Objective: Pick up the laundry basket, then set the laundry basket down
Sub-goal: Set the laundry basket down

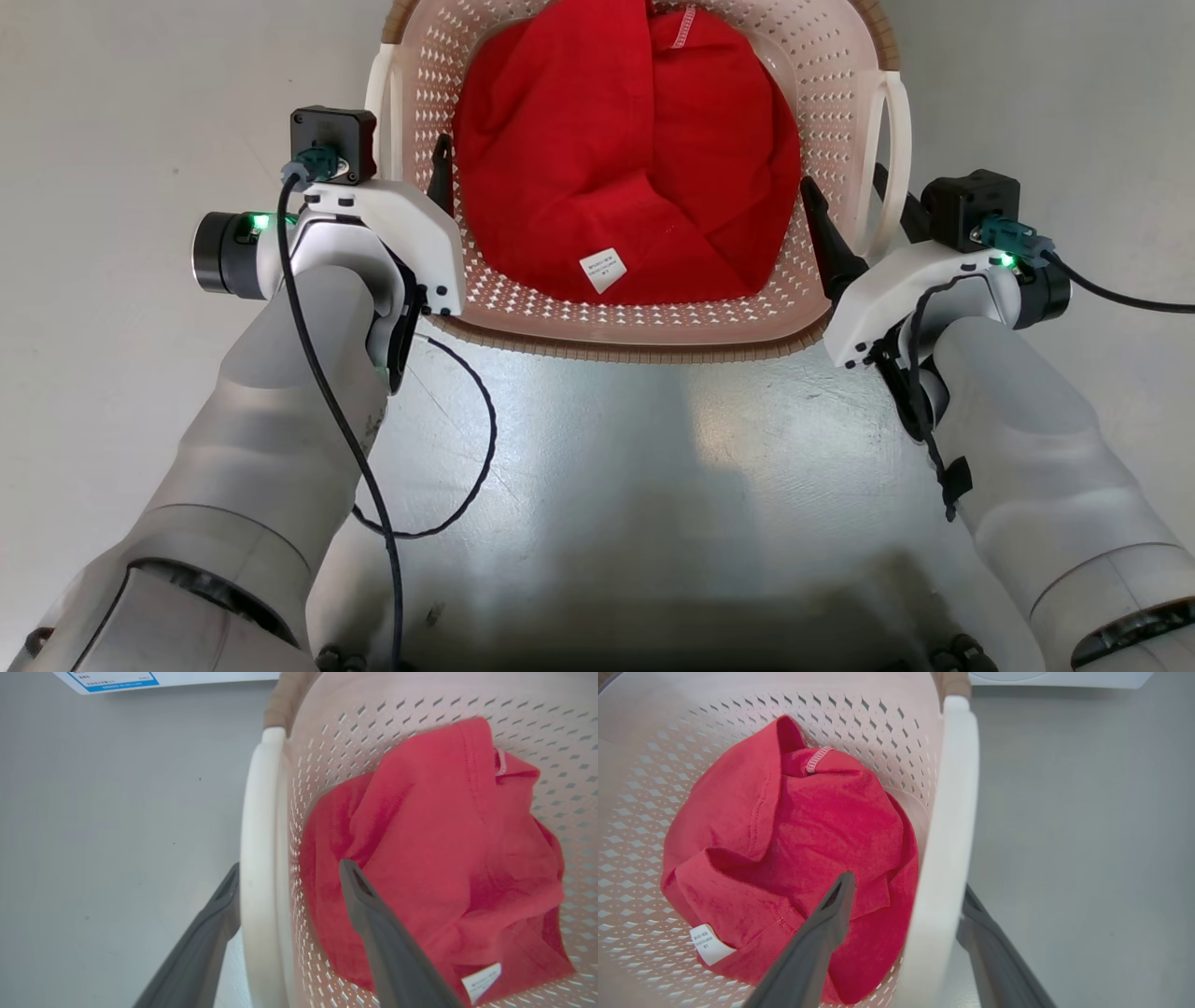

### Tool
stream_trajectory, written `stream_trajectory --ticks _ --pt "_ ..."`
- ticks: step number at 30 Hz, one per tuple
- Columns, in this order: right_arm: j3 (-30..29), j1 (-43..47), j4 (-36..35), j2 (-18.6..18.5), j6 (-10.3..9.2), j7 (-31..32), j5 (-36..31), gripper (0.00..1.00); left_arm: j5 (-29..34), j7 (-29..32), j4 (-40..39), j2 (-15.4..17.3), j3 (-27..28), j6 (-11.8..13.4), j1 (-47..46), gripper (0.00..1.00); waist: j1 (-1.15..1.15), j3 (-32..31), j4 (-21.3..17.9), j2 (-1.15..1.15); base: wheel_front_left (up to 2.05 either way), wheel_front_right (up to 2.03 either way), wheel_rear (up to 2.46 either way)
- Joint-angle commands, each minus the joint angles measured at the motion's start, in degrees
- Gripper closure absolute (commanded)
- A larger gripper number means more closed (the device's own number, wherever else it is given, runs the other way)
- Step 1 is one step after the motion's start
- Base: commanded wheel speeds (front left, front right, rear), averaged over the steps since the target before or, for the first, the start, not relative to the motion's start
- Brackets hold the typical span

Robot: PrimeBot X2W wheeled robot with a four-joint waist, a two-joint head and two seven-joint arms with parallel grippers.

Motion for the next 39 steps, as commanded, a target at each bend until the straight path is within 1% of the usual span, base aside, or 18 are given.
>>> stream_trajectory --ticks 1,11,21,24,32,33,39 --pt "0.5 3.2 -0.8 1.3 0.34 0.0 -0.7 0.00 0.5 -0.3 -0.6 1.6 1.2 0.6 1.7 0.00 0.00 -0.3 0.0 0.00 0.00 0.00 0.00" --pt "-2.8 4.6 -2.9 1.3 0.34 0.0 -3.3 0.00 1.0 -0.3 -1.4 1.8 3.1 0.6 4.8 0.00 0.00 -4.6 -0.3 0.00 0.00 0.00 0.00" --pt "-4.9 6.8 -4.6 1.3 0.34 0.0 -4.9 0.00 1.7 -0.3 -1.8 2.5 4.8 0.9 8.8 0.00 0.00 -11.1 -1.0 0.00 0.00 0.00 0.00" --pt "-5.4 7.5 -6.0 1.3 0.34 0.0 -5.5 0.00 1.7 -0.3 -2.7 2.8 5.7 0.9 10.2 0.00 0.00 -13.8 -1.2 0.00 0.00 0.00 0.00" --pt "-8.3 10.7 -13.0 1.3 0.34 0.0 -8.2 0.00 2.4 -0.3 -7.6 3.7 9.7 1.1 14.3 0.00 0.00 -22.2 -1.1 0.00 0.00 0.00 0.00" --pt "-8.8 11.9 -14.6 1.3 0.34 0.0 -8.9 0.00 2.8 -0.3 -8.8 3.9 10.8 1.0 15.8 0.00 0.00 -24.7 -1.0 0.00 0.00 0.00 0.00" --pt "-9.6 16.1 -17.8 1.3 0.34 0.0 -10.4 0.00 4.3 -0.3 -12.0 4.6 14.2 1.1 21.0 0.00 0.00 -32.6 -0.8 0.00 0.00 0.00 0.00"
